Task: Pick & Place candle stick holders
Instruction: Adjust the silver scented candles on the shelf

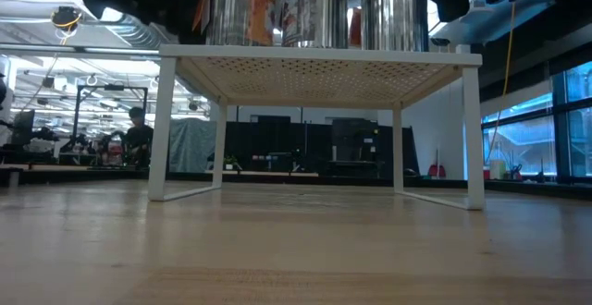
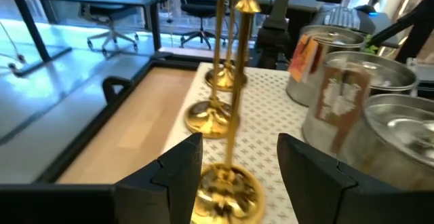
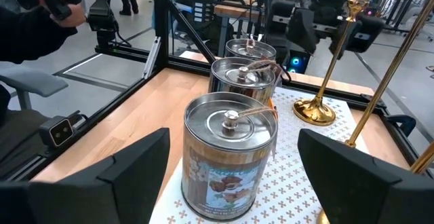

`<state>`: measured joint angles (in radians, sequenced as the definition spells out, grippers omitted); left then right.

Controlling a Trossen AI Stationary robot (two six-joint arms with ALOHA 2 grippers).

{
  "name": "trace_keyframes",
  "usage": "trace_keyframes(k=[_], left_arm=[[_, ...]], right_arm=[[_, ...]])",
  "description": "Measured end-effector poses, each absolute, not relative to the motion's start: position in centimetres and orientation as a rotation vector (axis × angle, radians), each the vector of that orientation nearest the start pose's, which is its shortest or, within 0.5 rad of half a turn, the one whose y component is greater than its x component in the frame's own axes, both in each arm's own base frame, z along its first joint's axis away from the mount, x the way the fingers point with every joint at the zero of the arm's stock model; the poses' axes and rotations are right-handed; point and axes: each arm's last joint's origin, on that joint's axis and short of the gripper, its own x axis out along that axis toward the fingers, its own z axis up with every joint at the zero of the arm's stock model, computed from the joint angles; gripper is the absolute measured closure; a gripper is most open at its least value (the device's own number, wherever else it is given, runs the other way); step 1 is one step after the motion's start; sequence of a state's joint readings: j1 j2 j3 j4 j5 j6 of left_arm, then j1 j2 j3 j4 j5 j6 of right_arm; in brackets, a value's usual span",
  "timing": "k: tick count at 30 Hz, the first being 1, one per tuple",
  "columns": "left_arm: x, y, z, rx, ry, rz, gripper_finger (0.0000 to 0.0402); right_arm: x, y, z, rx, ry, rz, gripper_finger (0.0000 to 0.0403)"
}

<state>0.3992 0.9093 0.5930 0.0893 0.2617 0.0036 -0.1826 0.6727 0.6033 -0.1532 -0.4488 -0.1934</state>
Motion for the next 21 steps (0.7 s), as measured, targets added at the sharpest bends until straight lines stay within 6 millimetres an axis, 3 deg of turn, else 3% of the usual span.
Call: trace_keyframes(k=[21], left_arm=[[17.1, 1.9, 28.7, -0.209, 0.185, -0.093, 0.0214]], right_arm=[[15.4, -1.6, 29.2, -0.001, 0.184, 0.272, 0.0075]])
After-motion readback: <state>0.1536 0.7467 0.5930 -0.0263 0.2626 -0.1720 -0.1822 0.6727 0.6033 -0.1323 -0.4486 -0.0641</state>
